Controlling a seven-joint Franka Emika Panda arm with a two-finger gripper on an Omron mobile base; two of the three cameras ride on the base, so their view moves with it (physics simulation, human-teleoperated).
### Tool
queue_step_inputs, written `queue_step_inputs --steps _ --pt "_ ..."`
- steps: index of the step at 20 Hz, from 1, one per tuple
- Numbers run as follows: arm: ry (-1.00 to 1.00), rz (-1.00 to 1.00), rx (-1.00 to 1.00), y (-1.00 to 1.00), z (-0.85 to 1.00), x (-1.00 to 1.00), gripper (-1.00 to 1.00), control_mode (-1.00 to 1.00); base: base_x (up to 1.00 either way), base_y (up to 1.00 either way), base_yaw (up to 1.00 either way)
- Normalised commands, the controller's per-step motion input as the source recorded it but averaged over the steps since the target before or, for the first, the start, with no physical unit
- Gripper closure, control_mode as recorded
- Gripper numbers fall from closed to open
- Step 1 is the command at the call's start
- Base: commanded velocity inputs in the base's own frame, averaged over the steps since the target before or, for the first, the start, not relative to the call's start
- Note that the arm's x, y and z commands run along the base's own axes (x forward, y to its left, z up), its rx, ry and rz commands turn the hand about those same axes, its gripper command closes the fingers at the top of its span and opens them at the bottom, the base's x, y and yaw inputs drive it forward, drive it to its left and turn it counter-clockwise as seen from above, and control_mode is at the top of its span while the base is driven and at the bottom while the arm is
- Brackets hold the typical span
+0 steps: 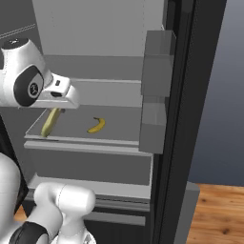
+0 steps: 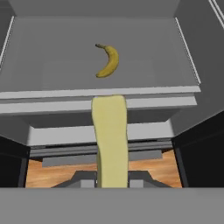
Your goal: Retrieve the butter from the fridge and place it on a plate on the dining table. Then retrieve the butter knife by the fridge and place it near the plate.
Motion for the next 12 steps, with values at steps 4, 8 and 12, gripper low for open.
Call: queue_step_inputs --steps 4,8,12 --pt "0.00 0.02 0.00 0.00 -0.09 -0.16 1.00 -1.00 0.00 0.00 0.00" --pt "0.09 0.00 -0.01 0.00 -0.28 0.00 1.00 -1.00 0.00 0.00 0.00" --pt "0.03 0.00 0.00 0.00 -0.31 -0.01 1.00 -1.00 0.00 0.00 0.00"
